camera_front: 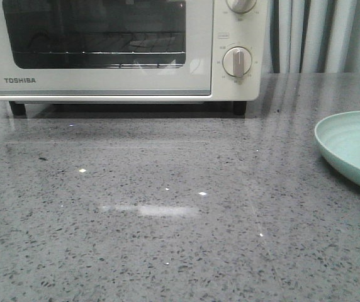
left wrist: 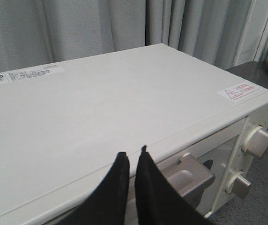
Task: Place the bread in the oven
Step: 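Pull the oven door down and open with the left gripper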
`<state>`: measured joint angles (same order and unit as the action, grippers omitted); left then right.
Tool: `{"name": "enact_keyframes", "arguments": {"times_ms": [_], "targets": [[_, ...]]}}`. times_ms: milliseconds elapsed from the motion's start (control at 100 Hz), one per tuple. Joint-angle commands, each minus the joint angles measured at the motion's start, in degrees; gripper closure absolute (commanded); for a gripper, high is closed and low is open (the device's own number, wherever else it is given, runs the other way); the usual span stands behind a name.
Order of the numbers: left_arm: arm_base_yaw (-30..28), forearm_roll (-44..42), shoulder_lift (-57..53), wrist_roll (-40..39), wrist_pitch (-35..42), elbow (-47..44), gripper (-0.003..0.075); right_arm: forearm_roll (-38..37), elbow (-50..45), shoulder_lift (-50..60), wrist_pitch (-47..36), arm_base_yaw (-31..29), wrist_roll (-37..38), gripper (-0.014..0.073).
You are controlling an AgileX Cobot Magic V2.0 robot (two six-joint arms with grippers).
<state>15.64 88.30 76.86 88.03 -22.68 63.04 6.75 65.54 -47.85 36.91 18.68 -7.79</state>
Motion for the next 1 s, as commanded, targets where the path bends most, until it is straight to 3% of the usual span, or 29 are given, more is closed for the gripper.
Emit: {"name": "enact_keyframes", "arguments": {"times_ms": [0,530,790,990], "targets": [[0.6,2.4,-0.7,0.2,-0.1,1.6,0.0740,0.3,1.9,0.4,-3.9,0.1,-0.5,0.0368],[0.6,4.0,3.1,1.5,-4.0,-0.1,0.0740,0.3,1.9,0.4,-3.6,0.1,-0.5,0.0368],[1.0,4.4,0.5,1.5,-5.8,-8.2,0.0740,0.3,1.9,0.4,-3.6,0.1,-0.5,0.0368],[1.0,6.6,-7.7,1.5,-6.6,-17.1,0.0740,0.3,1.9,0.4,-3.0,0.1,-0.5,0.0368]]}}
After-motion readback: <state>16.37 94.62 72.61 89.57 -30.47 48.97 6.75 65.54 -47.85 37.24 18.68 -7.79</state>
